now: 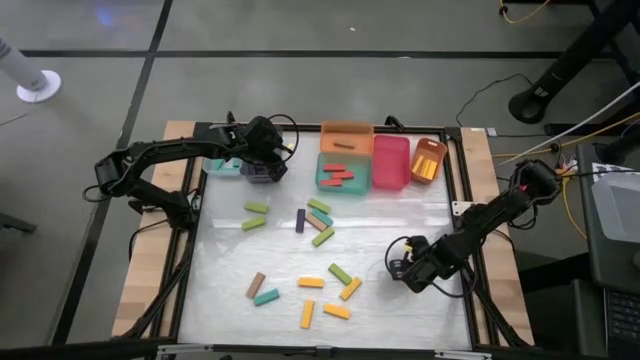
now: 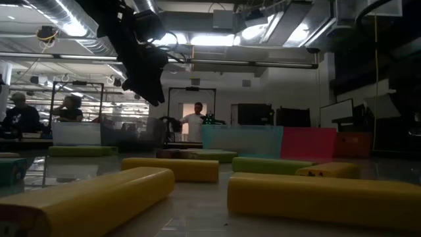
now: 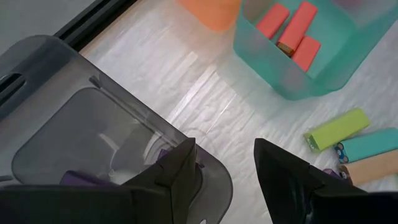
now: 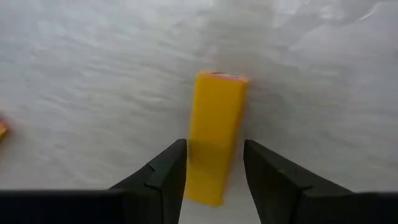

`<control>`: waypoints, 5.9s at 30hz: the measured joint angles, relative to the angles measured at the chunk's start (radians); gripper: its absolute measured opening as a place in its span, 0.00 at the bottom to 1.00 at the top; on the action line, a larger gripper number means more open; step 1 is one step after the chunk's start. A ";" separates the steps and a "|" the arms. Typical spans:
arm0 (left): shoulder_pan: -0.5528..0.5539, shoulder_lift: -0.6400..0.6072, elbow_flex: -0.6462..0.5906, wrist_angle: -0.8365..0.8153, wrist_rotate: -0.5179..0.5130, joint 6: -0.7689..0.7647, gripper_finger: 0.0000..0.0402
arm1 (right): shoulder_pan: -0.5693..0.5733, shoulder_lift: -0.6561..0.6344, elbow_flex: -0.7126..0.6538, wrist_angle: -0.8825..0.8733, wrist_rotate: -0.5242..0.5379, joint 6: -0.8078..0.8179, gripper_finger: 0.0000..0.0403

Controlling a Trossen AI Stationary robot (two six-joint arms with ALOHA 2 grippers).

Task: Sort blocks
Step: Put the yellow block into the right orange bin, then put the violet block into the black bin

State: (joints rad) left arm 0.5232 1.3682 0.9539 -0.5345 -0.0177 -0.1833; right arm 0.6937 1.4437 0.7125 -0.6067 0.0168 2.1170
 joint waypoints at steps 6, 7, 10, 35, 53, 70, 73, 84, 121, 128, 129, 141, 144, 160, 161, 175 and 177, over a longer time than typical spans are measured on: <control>0.000 0.000 0.000 0.000 0.000 0.000 0.37 | 0.000 -0.004 -0.057 0.066 0.000 0.026 0.39; 0.000 0.000 0.000 0.000 0.000 0.000 0.37 | 0.000 -0.005 -0.063 0.068 0.000 0.030 0.39; 0.000 0.000 0.000 0.000 0.000 0.000 0.37 | 0.000 -0.004 -0.067 0.068 0.006 0.034 0.38; -0.063 0.000 0.000 0.007 0.116 -0.036 0.37 | -0.084 -0.298 -0.073 -0.333 0.815 0.217 0.24; -0.223 -0.001 0.001 0.055 0.146 -0.071 0.37 | -0.580 -0.623 -0.073 -0.671 0.991 -0.076 0.25; -0.306 -0.001 0.001 0.083 0.145 -0.202 0.37 | -0.991 -0.538 -0.073 -0.340 0.847 -0.674 0.28; -0.325 -0.001 0.001 0.083 0.145 -0.208 0.37 | -1.059 -0.492 -0.073 -0.329 0.803 -0.740 0.28; -0.400 -0.001 0.001 0.075 0.140 -0.356 0.37 | -1.208 -0.351 -0.073 -0.297 0.628 -0.745 0.31; -0.511 -0.001 0.000 0.045 -0.110 -0.646 0.37 | -1.211 -0.326 -0.072 -0.258 0.566 -0.764 0.32; -0.532 0.051 0.000 0.045 -0.110 -0.688 0.37 | -1.212 -0.326 -0.072 -0.258 0.547 -0.763 0.40; -0.538 0.063 0.000 0.046 -0.110 -0.685 0.37 | -1.212 -0.326 -0.072 -0.258 0.547 -0.763 0.42; -0.576 0.186 0.000 0.045 -0.109 -0.789 0.37 | -1.211 -0.326 -0.072 -0.253 0.502 -0.761 0.64; -0.576 0.230 0.000 0.052 -0.110 -0.833 0.37 | -1.211 -0.326 -0.072 -0.248 0.487 -0.761 0.64; -0.574 0.391 0.000 0.255 -0.125 -1.063 0.37 | -1.211 -0.327 -0.072 -0.246 0.251 -0.924 0.63; -0.574 0.394 0.000 0.254 -0.131 -1.075 0.37 | -1.211 -0.326 -0.072 -0.246 0.250 -0.929 0.63; -0.554 0.403 0.003 0.185 0.026 -1.197 0.37 | -1.210 -0.327 -0.072 -0.195 -0.038 -1.161 0.63; -0.556 0.383 0.001 0.153 0.034 -1.206 0.37 | -1.210 -0.327 -0.072 -0.194 -0.037 -1.202 0.63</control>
State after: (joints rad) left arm -0.0330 1.7515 0.9552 -0.3817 0.0162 -1.3894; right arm -0.5163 1.1164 0.6407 -0.8012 -0.0197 0.9150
